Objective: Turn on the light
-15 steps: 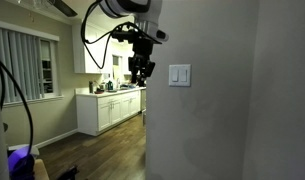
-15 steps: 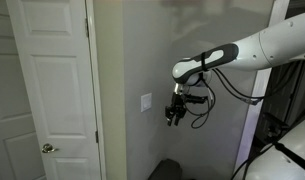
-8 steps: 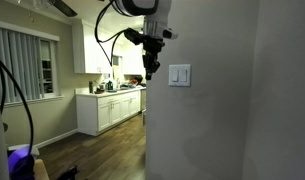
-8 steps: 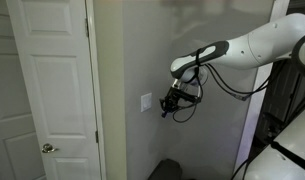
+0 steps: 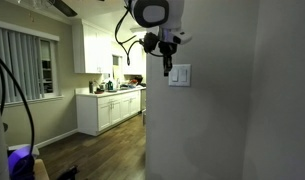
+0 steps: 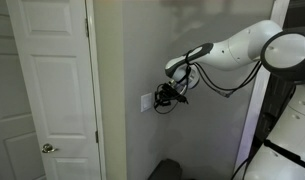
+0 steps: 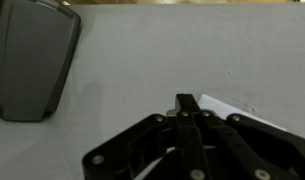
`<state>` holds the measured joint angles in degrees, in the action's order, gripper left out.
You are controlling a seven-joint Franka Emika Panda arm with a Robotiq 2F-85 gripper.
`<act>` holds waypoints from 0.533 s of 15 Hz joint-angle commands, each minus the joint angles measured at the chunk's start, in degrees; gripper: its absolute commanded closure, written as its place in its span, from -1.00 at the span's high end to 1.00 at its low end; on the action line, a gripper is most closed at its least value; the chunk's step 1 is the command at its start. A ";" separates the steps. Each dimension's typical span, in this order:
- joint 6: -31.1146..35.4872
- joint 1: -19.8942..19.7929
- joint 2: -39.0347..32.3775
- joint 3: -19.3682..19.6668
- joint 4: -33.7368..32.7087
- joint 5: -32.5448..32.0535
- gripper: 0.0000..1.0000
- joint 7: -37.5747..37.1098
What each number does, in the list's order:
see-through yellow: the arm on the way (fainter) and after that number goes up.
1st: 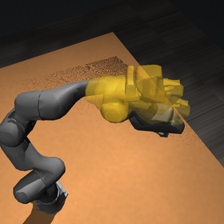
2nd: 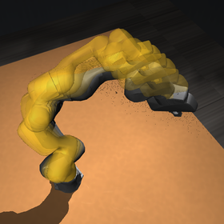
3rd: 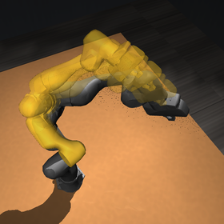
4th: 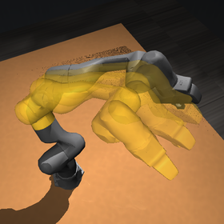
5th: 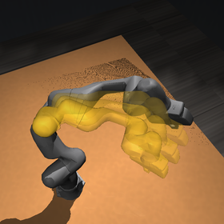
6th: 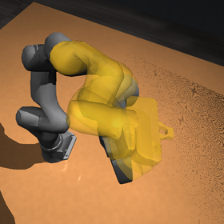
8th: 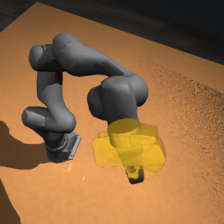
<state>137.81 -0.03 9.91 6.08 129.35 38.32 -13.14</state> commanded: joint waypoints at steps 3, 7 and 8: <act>9.65 -0.58 -4.31 -1.99 -2.82 8.70 -1.00 -8.56; 18.24 -0.19 -5.95 -2.95 -3.21 16.53 -1.00 -11.20; 20.57 -0.04 -6.27 -3.27 -3.30 18.77 -1.00 -11.44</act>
<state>152.80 0.06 5.07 4.13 127.03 51.51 -22.24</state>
